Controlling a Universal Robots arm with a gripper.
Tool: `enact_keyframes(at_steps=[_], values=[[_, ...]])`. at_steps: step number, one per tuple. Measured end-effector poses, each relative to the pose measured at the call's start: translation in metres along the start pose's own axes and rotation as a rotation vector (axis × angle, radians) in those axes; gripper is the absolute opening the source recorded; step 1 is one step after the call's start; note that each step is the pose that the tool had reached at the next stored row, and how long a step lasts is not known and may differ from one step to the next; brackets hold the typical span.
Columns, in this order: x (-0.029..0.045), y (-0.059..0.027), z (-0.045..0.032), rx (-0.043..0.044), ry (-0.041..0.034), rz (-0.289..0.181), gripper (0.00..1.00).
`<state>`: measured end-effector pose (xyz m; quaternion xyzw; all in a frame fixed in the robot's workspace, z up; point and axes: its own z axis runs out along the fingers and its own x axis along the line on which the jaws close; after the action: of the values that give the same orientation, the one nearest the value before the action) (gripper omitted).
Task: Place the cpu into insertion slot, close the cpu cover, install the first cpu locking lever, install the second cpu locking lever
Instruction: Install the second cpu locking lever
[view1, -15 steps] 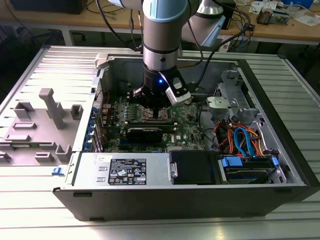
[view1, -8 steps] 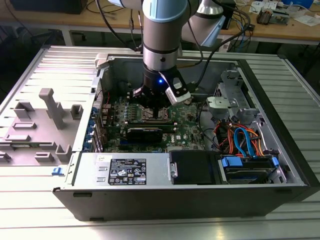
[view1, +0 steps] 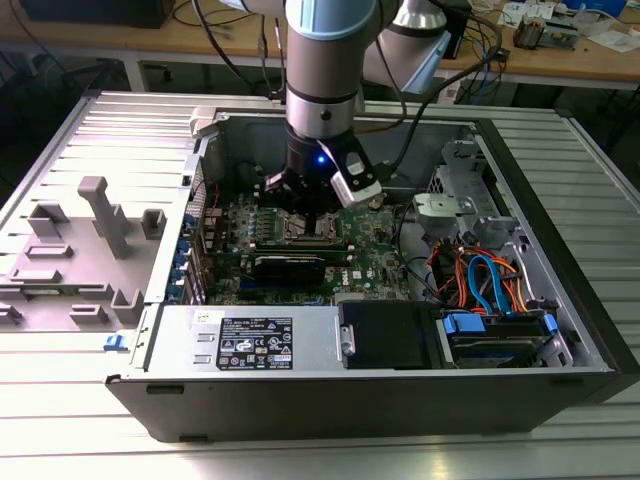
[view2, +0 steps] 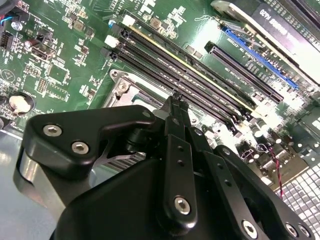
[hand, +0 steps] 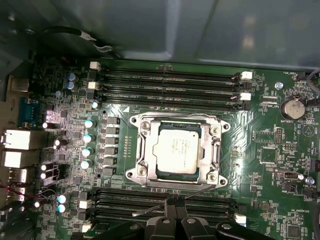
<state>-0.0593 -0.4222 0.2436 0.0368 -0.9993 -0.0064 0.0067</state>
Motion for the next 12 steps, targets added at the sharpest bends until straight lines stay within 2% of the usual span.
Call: enact_keyframes(at_steps=[7, 12], values=[[0.0039, -0.0023, -0.0006, 0.0003, 0.0002, -0.013, 0.11], [0.0164, -0.0014, -0.0003, 0.0007, 0.0006, -0.045, 0.11]])
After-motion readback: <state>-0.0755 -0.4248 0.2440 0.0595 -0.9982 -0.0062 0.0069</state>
